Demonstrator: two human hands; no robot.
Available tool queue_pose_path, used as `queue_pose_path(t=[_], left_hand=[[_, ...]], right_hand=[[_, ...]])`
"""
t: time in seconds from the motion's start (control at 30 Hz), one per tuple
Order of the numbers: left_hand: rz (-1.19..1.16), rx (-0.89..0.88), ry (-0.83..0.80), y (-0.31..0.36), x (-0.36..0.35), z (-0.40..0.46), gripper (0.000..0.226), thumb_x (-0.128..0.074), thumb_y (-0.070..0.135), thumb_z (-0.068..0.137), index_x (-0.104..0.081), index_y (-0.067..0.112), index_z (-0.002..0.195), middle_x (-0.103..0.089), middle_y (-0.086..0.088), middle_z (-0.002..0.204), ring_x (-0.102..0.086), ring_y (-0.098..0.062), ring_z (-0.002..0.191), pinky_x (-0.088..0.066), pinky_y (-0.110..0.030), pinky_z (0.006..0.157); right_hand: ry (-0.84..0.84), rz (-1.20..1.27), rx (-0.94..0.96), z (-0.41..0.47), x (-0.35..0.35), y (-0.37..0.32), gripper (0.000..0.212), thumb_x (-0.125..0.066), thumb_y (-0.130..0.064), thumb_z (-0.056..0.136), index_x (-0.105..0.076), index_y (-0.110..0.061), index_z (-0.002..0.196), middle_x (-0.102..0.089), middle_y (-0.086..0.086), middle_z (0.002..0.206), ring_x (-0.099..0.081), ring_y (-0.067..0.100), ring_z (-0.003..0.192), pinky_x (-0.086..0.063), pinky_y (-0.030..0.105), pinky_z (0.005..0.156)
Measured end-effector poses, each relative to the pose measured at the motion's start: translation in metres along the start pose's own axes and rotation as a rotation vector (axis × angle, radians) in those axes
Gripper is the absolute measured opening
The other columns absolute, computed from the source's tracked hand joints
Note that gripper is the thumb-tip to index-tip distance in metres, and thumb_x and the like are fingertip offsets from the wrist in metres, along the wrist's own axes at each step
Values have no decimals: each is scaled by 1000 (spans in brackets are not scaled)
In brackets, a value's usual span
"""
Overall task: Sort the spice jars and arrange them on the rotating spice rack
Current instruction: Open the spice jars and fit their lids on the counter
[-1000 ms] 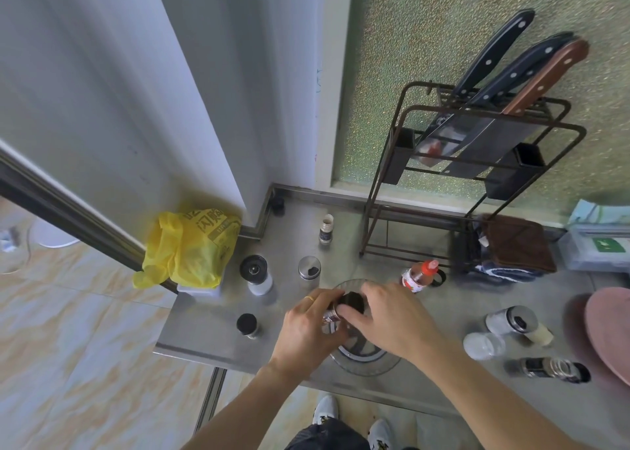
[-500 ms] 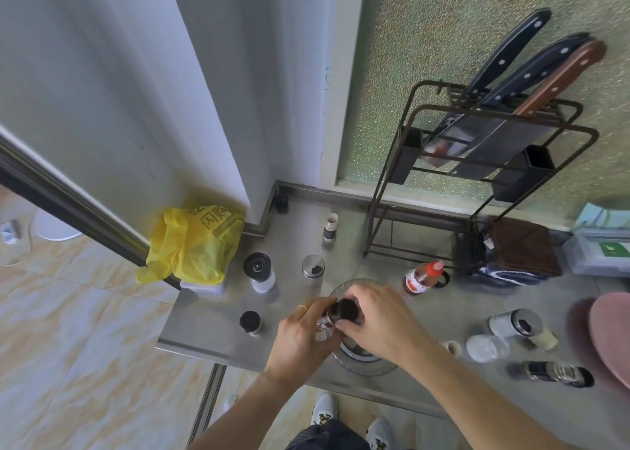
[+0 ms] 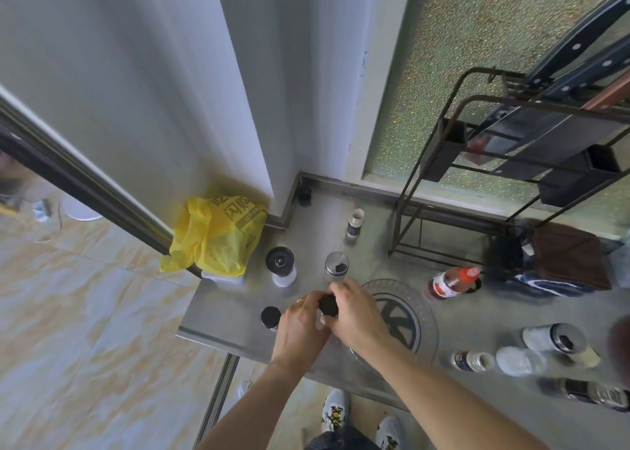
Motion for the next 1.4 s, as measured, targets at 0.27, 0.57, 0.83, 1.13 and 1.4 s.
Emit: queue_pose_path(t=[0.27, 0.57, 0.83, 1.13, 1.4], left_hand=[[52, 46, -112, -17, -17, 4, 36, -64, 15, 80, -61, 22, 114, -72, -1, 96, -68, -27, 87, -51, -38, 71], [142, -1, -159, -20, -25, 1, 52, -63, 0, 73, -55, 19, 121, -68, -4, 93, -68, -28, 82, -51, -34, 67], [87, -77, 51, 4, 29, 35, 52, -60, 0, 75, -59, 21, 122, -69, 0, 110, -69, -25, 88, -57, -39, 69], [328, -107, -7, 15, 49, 219, 41, -51, 7, 91, -48, 19, 130, -54, -8, 127, -65, -37, 98, -58, -48, 76], [612, -137, -197, -6, 4, 314, 56, -47, 8, 95, -31, 20, 148, -43, -19, 133, -54, -43, 113, -51, -50, 90]], right_hand=[[-59, 15, -53, 12, -28, 3, 39, -77, -30, 78, -60, -17, 110, -57, 4, 109, -61, 27, 102, -49, 36, 84], [-100, 137, -96, 7, -27, 22, 47, -78, -43, 75, -59, -20, 111, -58, -2, 108, -57, 19, 100, -49, 31, 85], [68, 185, -59, 22, 17, 33, 32, -69, -44, 86, -58, -30, 113, -52, -14, 97, -61, 2, 76, -51, 21, 71], [295, 59, -85, 112, 56, 40, 37, -72, -28, 84, -53, -21, 115, -56, 0, 109, -62, 22, 93, -52, 33, 76], [298, 17, -168, 172, 31, 70, 51, -73, -25, 80, -46, -22, 123, -54, 2, 118, -58, 29, 102, -52, 39, 75]])
Point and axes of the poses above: each hand's wrist, its own z-axis towards the middle knuckle, its own x-axis out of the back of the hand, y = z × x, the point moved 1 cm from there along z, towards the middle knuckle
